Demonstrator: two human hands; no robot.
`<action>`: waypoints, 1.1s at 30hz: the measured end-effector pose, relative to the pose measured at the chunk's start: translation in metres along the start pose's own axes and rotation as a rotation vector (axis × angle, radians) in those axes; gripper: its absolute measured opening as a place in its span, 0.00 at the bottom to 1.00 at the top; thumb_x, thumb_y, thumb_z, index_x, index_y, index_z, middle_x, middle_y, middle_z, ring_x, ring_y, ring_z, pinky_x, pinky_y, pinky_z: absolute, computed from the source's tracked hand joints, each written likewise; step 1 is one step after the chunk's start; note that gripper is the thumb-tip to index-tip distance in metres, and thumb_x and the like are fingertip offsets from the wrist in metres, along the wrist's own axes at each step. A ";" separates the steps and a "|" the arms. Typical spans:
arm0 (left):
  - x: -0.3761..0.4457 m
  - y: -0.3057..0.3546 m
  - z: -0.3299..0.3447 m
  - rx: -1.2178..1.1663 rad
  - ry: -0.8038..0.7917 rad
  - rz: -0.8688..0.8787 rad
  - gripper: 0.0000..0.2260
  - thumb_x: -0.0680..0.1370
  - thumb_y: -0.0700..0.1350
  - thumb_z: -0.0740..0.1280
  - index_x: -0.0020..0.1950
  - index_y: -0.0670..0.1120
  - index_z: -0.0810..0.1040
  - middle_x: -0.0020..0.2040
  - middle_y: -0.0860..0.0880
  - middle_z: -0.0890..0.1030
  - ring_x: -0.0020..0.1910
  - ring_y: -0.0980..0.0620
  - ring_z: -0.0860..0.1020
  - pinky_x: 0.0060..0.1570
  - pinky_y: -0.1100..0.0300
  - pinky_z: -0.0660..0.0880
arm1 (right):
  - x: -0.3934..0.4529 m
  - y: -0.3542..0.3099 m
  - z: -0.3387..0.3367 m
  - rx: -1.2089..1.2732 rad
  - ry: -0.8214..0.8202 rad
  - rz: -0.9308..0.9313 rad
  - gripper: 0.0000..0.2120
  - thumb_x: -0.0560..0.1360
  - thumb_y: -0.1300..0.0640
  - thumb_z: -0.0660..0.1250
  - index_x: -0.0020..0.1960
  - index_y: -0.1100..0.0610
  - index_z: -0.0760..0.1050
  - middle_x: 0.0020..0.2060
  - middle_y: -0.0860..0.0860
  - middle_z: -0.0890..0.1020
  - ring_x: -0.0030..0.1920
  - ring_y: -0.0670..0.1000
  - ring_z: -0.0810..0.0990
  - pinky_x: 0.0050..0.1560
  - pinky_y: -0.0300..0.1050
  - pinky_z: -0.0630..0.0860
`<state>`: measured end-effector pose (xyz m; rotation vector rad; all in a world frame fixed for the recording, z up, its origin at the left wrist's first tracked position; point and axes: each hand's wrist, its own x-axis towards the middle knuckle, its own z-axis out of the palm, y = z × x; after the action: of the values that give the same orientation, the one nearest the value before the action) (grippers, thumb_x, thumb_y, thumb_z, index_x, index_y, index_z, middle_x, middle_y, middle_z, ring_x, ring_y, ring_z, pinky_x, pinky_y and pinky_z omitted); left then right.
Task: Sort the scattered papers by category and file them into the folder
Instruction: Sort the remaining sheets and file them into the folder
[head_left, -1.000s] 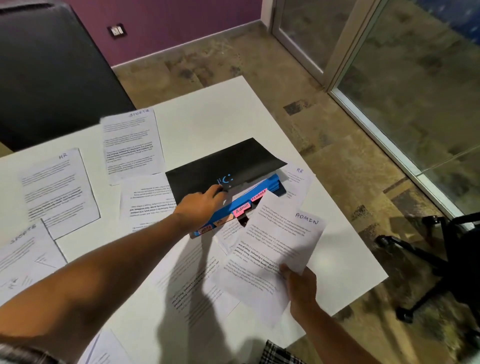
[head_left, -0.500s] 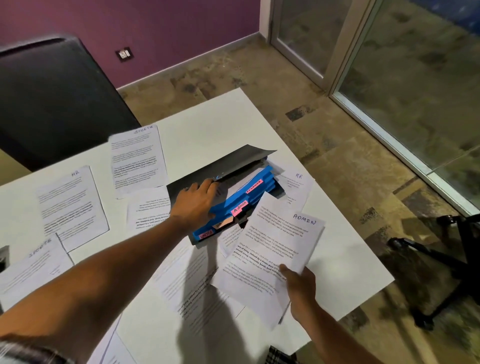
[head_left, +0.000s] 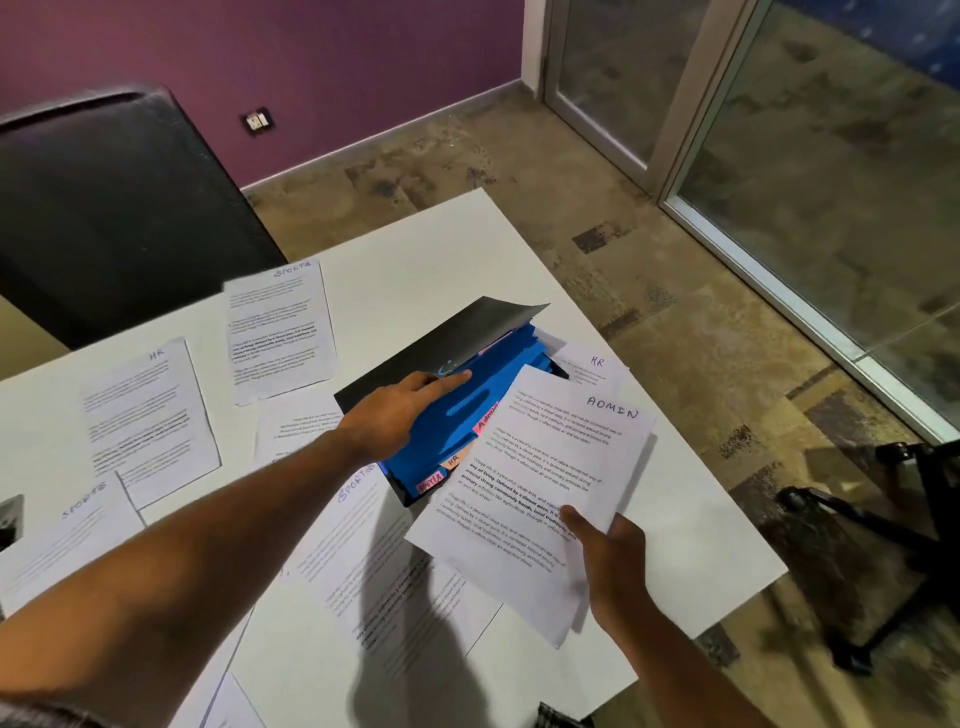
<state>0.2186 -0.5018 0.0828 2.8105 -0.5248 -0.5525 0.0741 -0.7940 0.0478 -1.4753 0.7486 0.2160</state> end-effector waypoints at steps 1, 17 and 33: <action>0.000 -0.001 -0.001 -0.027 0.007 0.015 0.46 0.74 0.27 0.57 0.76 0.71 0.48 0.74 0.51 0.63 0.59 0.45 0.76 0.50 0.49 0.80 | -0.001 -0.006 0.002 -0.004 -0.014 -0.029 0.11 0.74 0.62 0.76 0.56 0.56 0.83 0.47 0.48 0.88 0.44 0.48 0.87 0.39 0.37 0.81; 0.004 0.002 -0.016 -0.041 0.131 -0.048 0.34 0.76 0.28 0.60 0.78 0.53 0.63 0.75 0.49 0.69 0.65 0.42 0.75 0.57 0.52 0.75 | 0.057 -0.086 0.089 -0.213 0.126 -0.049 0.16 0.75 0.62 0.74 0.61 0.63 0.81 0.57 0.58 0.85 0.53 0.58 0.85 0.49 0.44 0.80; 0.006 0.021 -0.019 -0.084 0.126 -0.057 0.27 0.77 0.43 0.56 0.77 0.52 0.66 0.72 0.48 0.73 0.67 0.44 0.75 0.59 0.58 0.72 | 0.067 -0.075 0.181 -0.215 0.165 0.025 0.13 0.78 0.62 0.71 0.61 0.63 0.78 0.57 0.60 0.84 0.56 0.59 0.84 0.54 0.52 0.82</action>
<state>0.2253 -0.5199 0.1037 2.7649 -0.3890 -0.3944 0.2252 -0.6530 0.0566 -1.7039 0.8988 0.1999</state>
